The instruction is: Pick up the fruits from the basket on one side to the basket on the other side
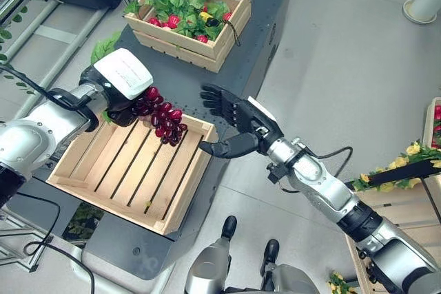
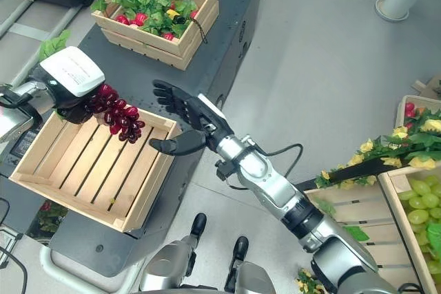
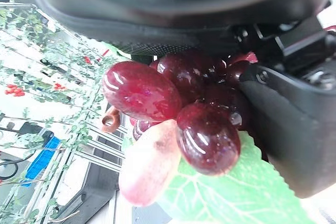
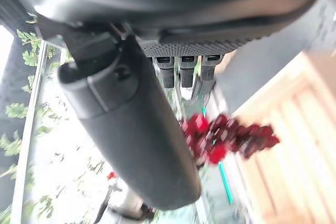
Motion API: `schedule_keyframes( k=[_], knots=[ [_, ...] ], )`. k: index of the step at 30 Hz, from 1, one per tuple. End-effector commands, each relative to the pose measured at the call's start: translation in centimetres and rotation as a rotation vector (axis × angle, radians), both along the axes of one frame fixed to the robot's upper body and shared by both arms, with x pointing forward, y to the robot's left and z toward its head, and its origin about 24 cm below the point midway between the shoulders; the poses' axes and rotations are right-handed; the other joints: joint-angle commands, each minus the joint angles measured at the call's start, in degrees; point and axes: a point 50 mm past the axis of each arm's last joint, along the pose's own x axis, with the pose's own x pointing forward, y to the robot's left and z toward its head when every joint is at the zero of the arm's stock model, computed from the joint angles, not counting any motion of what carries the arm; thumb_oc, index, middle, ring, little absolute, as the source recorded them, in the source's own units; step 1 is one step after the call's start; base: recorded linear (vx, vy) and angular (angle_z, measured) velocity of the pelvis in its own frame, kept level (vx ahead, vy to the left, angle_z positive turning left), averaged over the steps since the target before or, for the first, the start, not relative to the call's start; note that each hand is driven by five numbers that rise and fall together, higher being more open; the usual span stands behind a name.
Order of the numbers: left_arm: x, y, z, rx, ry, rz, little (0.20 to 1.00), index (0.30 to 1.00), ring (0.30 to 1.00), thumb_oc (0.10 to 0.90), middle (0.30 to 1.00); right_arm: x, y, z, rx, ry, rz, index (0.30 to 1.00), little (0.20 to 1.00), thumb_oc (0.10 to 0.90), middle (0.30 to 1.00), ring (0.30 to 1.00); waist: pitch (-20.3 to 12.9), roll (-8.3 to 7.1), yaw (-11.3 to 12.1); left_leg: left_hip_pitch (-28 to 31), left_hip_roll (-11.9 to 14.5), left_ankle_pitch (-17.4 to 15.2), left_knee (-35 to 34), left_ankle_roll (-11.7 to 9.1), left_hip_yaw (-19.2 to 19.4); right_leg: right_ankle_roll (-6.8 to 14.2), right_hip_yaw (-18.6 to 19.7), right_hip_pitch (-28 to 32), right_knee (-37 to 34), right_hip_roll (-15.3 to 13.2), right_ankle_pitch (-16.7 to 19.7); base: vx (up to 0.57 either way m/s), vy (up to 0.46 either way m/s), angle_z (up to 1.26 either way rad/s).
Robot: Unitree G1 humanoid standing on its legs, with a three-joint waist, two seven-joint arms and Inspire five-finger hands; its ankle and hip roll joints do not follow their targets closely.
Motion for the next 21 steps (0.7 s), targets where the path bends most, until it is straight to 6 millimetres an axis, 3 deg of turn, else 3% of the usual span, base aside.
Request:
schedule_keyframes(
  k=[1, 15, 21],
  knots=[
    [0.6, 1.1, 1.8, -0.030, -0.089, 0.075, 0.300, 0.300, 0.300, 0.400, 0.300, -1.4, 2.5, -2.2, 0.106, 0.092, 0.104, 0.900, 0.900, 0.800, 0.900, 0.900, -17.62, 1.25, 2.30, 1.42, -3.23, -3.89, -1.84, -0.48, 0.72, 1.35, -1.16, -2.42, 0.82, -2.03, 1.72, 0.02, -0.016, 0.14],
    [0.8, -1.6, 2.4, -0.062, -0.095, -0.029, 0.300, 0.300, 0.300, 0.400, 0.300, -0.8, 6.3, -2.7, 0.077, 0.163, 0.109, 0.900, 0.900, 0.800, 0.900, 0.900, -19.39, 1.66, 5.31, 1.75, -4.04, -4.20, -1.30, 0.03, -1.30, 1.01, -3.40, -1.32, 0.94, -2.90, 1.38, 0.01, -0.005, 0.07],
    [0.4, -3.2, 2.1, -0.071, -0.076, -0.096, 0.300, 0.300, 0.300, 0.400, 0.300, -0.3, 6.6, -2.8, 0.076, 0.168, 0.043, 0.900, 0.900, 0.800, 0.900, 0.900, -20.05, 1.67, 6.12, 1.81, -4.16, -4.16, -1.50, 0.24, -1.85, 0.95, -3.87, -1.19, 1.10, -3.02, 1.19, 0.00, -0.008, 0.09]
  ],
)
